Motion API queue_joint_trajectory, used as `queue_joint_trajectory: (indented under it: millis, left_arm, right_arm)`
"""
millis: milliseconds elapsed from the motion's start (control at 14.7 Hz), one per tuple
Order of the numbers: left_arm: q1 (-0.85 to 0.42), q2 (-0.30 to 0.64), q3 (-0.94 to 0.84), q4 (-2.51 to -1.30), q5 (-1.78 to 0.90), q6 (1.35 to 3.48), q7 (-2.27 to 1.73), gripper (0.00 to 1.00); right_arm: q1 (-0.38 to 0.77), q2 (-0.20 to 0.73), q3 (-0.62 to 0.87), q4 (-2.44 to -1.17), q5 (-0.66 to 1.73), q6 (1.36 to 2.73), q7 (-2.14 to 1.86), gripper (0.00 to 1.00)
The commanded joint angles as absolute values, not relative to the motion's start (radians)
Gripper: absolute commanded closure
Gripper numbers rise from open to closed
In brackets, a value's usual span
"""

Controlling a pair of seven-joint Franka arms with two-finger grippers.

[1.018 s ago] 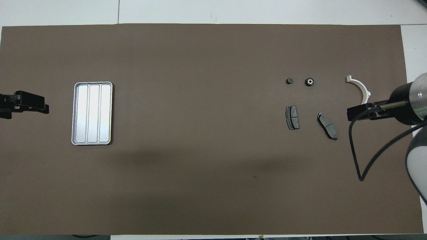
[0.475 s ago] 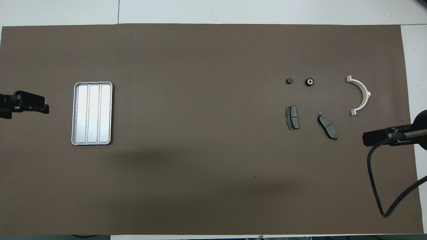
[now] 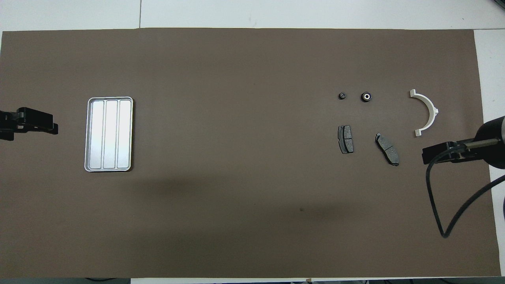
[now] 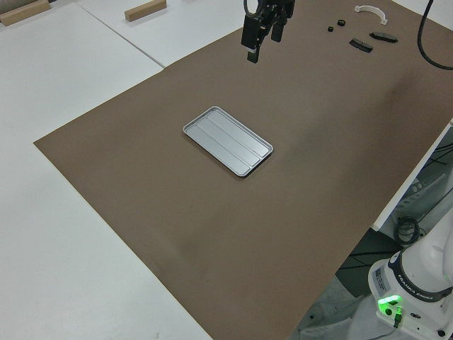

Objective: Place bearing gear from tray to pile

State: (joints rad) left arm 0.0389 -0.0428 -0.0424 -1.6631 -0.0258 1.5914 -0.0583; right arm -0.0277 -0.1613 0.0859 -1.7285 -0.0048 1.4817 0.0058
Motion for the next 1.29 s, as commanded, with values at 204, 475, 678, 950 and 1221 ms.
queue_joint_trajectory:
  millis: [204,475,678,950,1221]
  left_arm:
    - [0.028,-0.064,-0.031,-1.692,-0.037,1.623,-0.04,0.0]
    - [0.028,-0.064,-0.031,-1.695,-0.037,1.624,-0.04,0.0]
    - [0.028,-0.064,-0.031,-1.695,-0.037,1.624,-0.04,0.0]
    - [0.028,-0.064,-0.031,-1.695,-0.037,1.623,-0.038,0.0]
    - [0.028,-0.066,-0.031,-1.695,-0.037,1.623,-0.038,0.0]
  right_arm:
    - [-0.057,-0.166,0.098,-1.729,0.003,1.505,-0.015,0.0]
    - [-0.052,-0.166,0.098,-1.729,-0.009,1.54,-0.012,0.0]
    - [-0.051,-0.164,0.098,-1.729,-0.009,1.549,-0.014,0.0]
    - [-0.048,-0.166,0.098,-1.729,-0.011,1.551,-0.015,0.0]
    - [-0.052,-0.166,0.098,-1.729,-0.011,1.549,-0.015,0.0]
